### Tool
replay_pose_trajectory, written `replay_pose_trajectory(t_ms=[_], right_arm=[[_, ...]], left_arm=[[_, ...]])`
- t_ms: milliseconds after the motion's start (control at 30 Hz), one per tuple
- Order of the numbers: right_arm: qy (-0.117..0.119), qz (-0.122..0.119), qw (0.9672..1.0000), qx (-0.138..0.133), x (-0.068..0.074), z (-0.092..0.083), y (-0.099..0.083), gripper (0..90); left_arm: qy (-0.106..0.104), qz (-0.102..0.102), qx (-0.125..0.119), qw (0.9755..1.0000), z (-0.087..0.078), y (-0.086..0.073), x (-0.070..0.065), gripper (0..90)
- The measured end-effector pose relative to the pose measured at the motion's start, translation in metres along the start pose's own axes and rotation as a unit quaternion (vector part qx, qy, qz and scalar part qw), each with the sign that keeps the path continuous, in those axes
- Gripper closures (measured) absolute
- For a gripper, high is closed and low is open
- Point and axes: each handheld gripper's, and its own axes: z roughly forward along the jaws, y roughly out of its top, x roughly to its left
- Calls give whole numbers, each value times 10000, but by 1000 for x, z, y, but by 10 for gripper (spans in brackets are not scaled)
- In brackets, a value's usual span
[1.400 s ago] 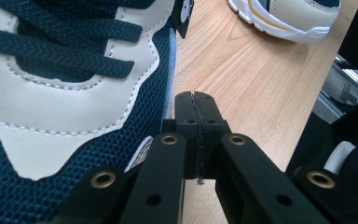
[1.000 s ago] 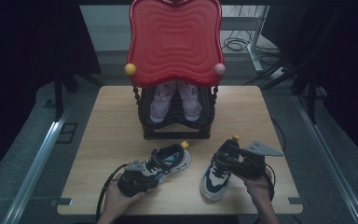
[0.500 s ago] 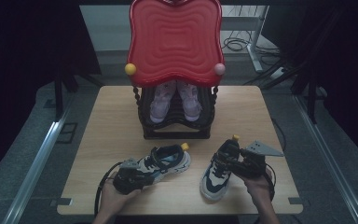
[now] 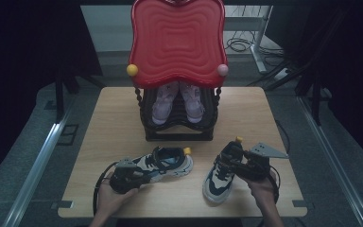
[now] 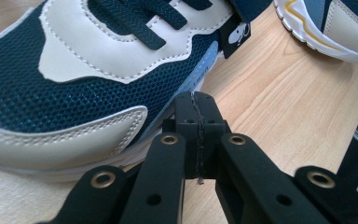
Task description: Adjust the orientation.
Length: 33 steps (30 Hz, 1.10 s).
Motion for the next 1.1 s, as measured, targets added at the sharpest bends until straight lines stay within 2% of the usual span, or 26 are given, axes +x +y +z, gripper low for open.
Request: replay_pose_trajectory(t_ms=[333, 767, 933, 1000, 1100], right_arm=[[53, -9, 10000, -58, 3, 1, 4, 450], [83, 10, 9999, -56, 7, 6, 7, 444], [163, -87, 9998, -30, 12, 14, 11, 444], [188, -109, 9998, -8, 14, 17, 13, 440], [254, -129, 9996, 81, 16, 24, 13, 433]], left_arm=[[139, -176, -90, 9997, -7, -1, 15, 900], [181, -302, -284, 9990, -13, -1, 23, 897], [149, -249, -518, 9982, -26, 1, 22, 838], [148, -190, -630, 9977, -33, 3, 21, 786], [274, -180, -796, 9963, -42, 4, 20, 681]])
